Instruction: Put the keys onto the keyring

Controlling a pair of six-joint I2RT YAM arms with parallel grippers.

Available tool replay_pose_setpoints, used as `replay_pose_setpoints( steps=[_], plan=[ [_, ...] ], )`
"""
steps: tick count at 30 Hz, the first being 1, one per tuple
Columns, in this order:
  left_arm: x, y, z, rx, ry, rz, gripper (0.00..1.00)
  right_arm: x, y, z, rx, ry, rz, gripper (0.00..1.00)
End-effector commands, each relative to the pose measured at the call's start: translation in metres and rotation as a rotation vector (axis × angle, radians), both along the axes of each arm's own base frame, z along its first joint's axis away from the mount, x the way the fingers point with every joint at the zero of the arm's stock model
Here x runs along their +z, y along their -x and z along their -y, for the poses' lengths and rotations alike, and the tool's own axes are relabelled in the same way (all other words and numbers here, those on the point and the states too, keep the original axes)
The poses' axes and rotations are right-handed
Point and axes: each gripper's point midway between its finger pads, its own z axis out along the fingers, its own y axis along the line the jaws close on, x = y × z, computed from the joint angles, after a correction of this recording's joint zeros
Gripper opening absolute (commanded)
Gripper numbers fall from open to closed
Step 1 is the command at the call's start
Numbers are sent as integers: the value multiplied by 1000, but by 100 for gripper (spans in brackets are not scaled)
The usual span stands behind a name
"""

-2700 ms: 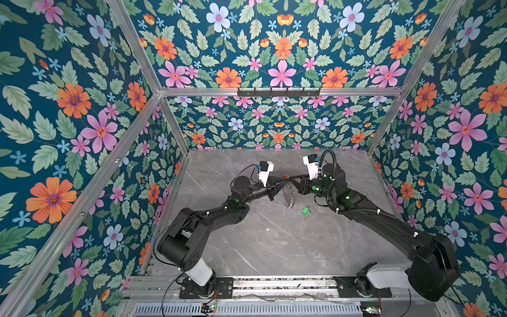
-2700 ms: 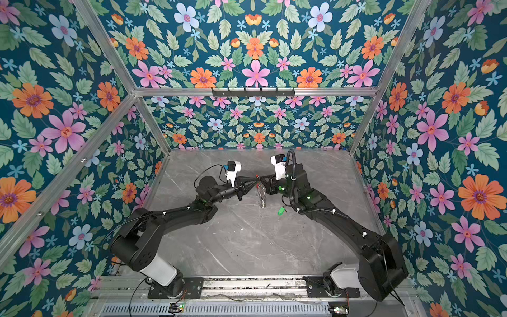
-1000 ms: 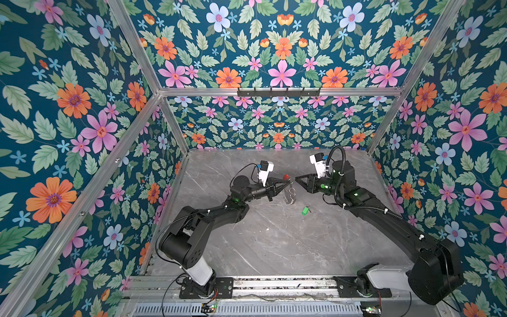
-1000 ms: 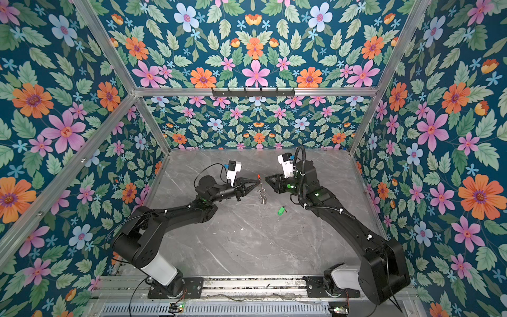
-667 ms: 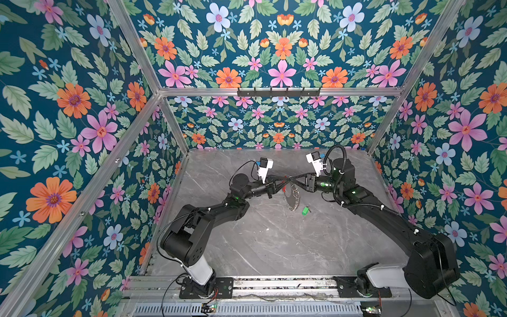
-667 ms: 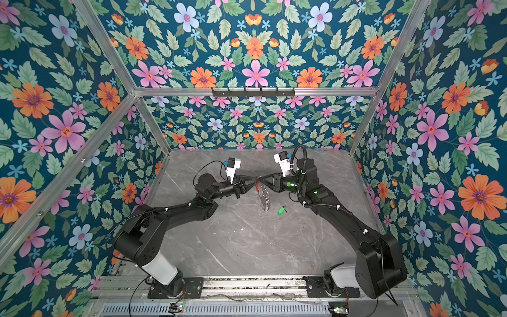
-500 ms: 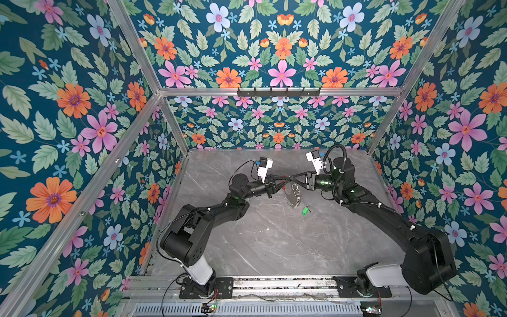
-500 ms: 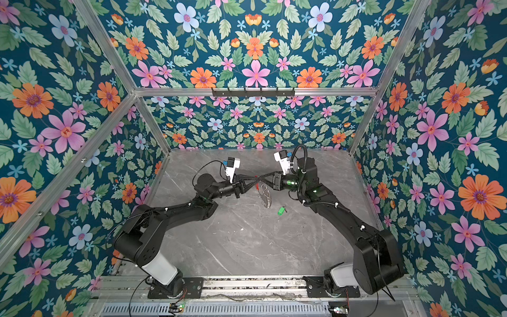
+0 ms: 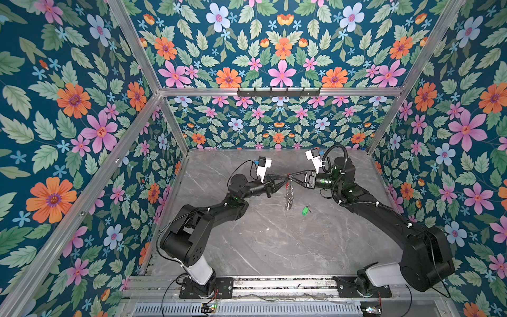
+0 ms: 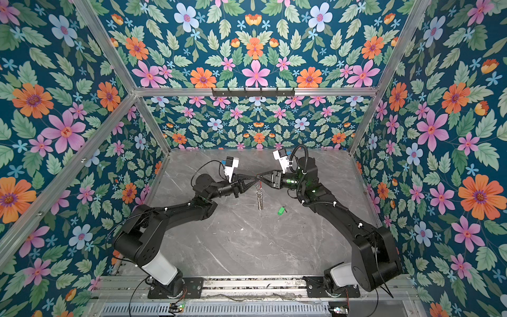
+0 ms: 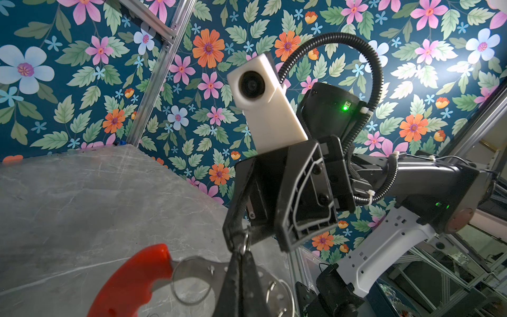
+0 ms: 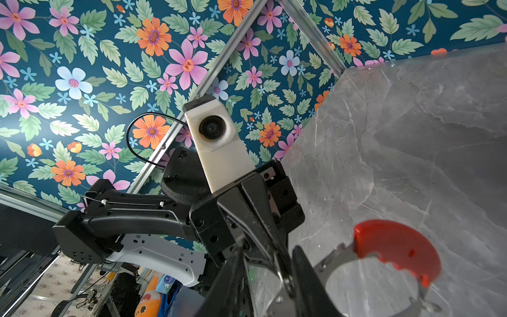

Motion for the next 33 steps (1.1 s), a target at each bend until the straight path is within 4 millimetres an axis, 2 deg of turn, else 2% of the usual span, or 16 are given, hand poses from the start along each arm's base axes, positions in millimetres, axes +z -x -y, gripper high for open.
replay_pose_setpoints(
  steps=[1,9,19,23,26,33],
  plan=[
    [5,0,-3,8,15,12,0,15,5,-1,38,-36,49,32],
    [5,-2,-5,10,20,9,0,13,5,-4,65,-52,30,28],
    [8,-2,-6,12,29,13,0,8,6,-5,73,-60,15,18],
    [8,-2,-6,12,33,15,0,9,8,-5,84,-71,13,11],
    [8,-3,-7,15,33,13,0,11,10,-6,93,-78,12,1],
    [6,-5,-6,16,35,10,0,17,16,-9,149,-115,11,0]
  ],
)
